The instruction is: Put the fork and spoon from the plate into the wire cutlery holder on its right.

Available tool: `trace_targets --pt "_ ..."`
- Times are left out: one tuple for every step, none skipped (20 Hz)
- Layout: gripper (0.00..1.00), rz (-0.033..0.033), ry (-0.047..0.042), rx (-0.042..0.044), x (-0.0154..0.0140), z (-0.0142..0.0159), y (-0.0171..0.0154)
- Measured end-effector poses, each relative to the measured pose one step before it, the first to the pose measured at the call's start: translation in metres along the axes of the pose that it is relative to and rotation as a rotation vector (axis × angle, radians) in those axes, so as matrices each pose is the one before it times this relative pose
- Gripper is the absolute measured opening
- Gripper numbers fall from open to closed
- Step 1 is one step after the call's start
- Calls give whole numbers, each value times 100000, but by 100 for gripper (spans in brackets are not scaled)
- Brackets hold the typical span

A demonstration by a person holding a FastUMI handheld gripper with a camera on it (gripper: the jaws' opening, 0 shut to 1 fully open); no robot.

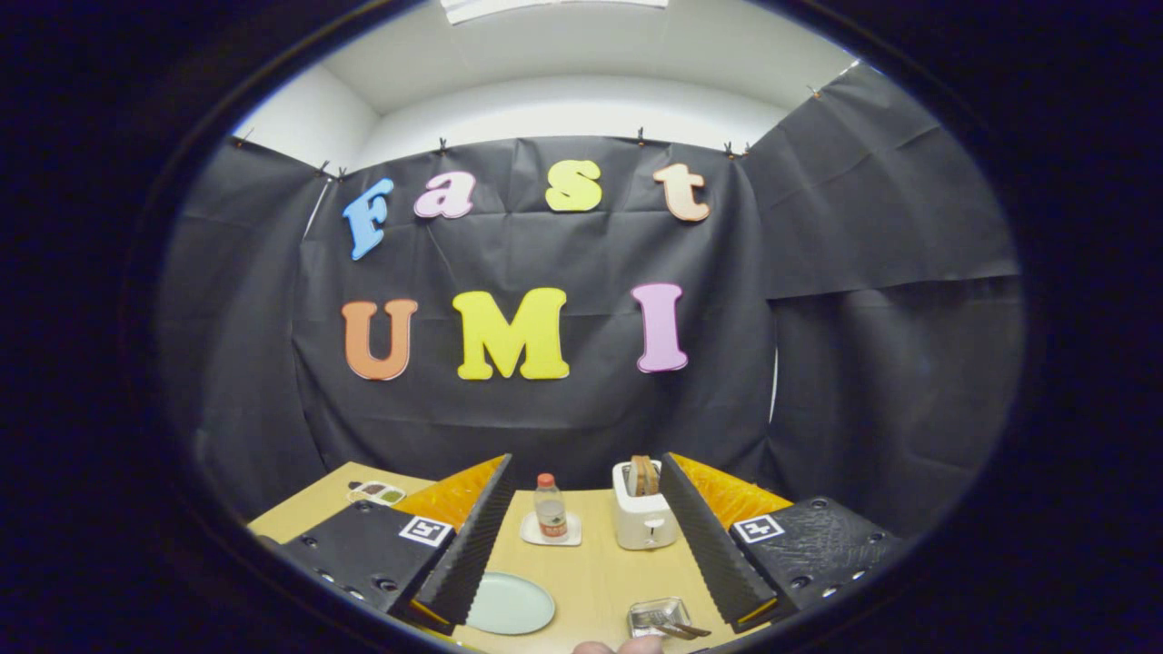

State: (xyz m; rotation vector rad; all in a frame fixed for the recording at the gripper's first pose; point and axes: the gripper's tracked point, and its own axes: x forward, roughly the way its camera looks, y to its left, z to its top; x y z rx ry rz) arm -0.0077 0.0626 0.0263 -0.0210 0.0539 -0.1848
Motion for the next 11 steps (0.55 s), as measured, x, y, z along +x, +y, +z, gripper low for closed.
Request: trace_targets --pt "96 1291 539 -101 58 -91 546" --pt "96 960 298 -1056 -4 66 511" --pt "96 364 -367 -1260 91 274 225" --pt "96 -133 -1135 -443 124 389 23" --pt "96 134 -849 276 -111 283 219" --pt "96 504 46 374 -33 -195 342" --pt "96 425 741 104 -17 -193 246" --pt "96 516 493 -1 28 -188 214" --pt "96 -77 -422 -201 1 15 -84" --pt "96 -271 -528 -122 64 206 -89" --pt "96 -214 -271 553 -104 32 -91"
